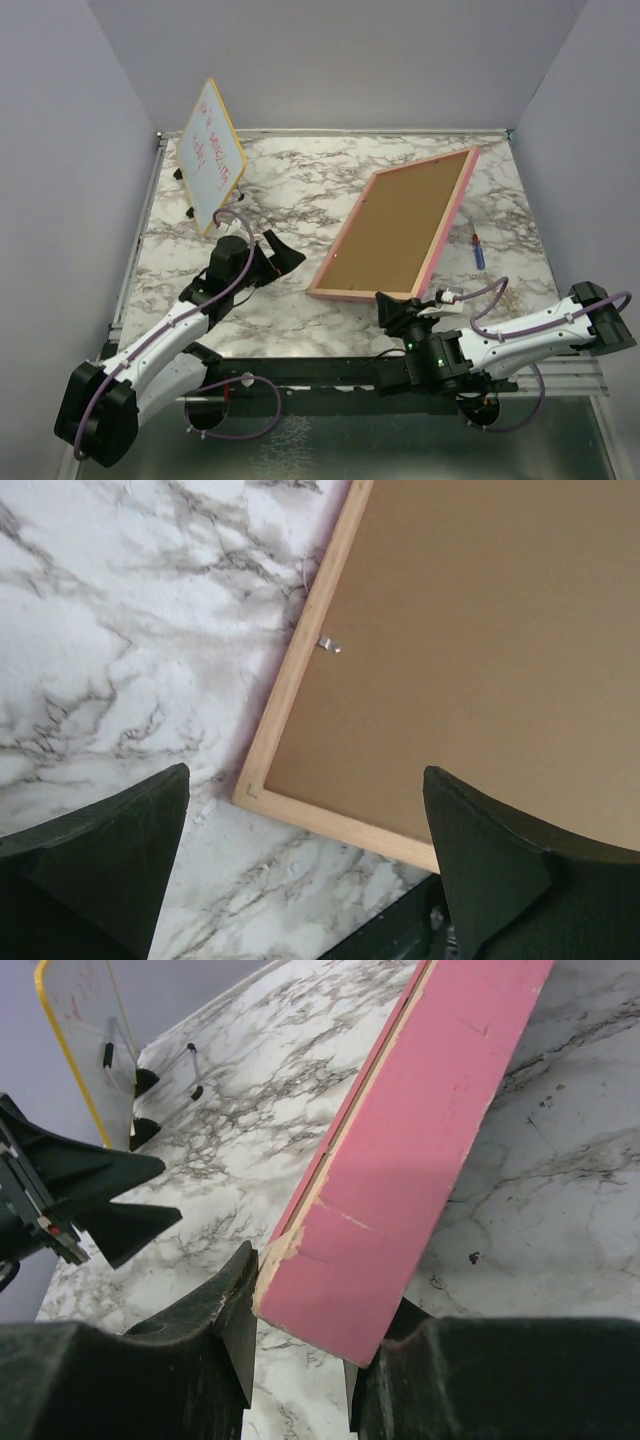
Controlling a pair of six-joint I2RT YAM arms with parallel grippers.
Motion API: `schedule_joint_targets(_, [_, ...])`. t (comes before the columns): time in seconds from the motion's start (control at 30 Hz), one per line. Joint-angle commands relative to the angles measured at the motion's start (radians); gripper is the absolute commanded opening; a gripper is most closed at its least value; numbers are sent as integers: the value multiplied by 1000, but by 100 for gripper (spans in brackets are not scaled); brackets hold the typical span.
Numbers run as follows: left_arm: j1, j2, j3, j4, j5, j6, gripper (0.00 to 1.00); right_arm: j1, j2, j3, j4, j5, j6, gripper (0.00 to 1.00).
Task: Take the photo out of the frame
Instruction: Turn over the photo frame at the center of the board.
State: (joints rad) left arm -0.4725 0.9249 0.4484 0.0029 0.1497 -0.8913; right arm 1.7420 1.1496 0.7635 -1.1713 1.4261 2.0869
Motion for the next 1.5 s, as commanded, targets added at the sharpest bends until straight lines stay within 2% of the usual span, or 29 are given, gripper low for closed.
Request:
schedule_joint_targets(0.0, [-14, -107, -148, 161, 82, -221, 99, -2, 32, -29, -111, -138, 457, 7])
schedule_joint_targets(0.1, [-47, -211, -263, 240, 75, -388, 99, -2, 64, -13, -126, -144, 478, 7])
schedule_joint_targets(0.23, [-117, -309, -343, 249, 29, -519, 99, -2, 102, 9, -202, -154, 560, 8])
schedule_joint_targets(0.43, [-293, -249, -321, 259, -81, -590, 99, -2, 98, 15, -192, -137, 557, 8])
schedule_joint_targets(0.53, [-353, -271, -346, 273, -179, -652, 99, -2, 103, 24, -194, -141, 541, 8])
schedule_joint_targets(0.63, [-402, -280, -409, 393, -239, -749, 99, -2, 110, 19, -167, -150, 525, 9])
schedule_joint_targets(0.9, [-464, -95, -424, 597, -262, -828, 99, -2, 110, 30, -140, -143, 488, 9])
schedule_joint_targets(1.1, [-574, 21, -386, 670, -386, -869, 98, -2, 111, 32, -125, -139, 477, 9])
schedule_joint_targets(1.2, [-583, 103, -408, 806, -432, -903, 98, -2, 111, 37, -117, -136, 460, 9])
schedule_joint_targets(1.47, [-607, 301, -369, 976, -497, -904, 97, -2, 112, 71, -87, -150, 381, 9])
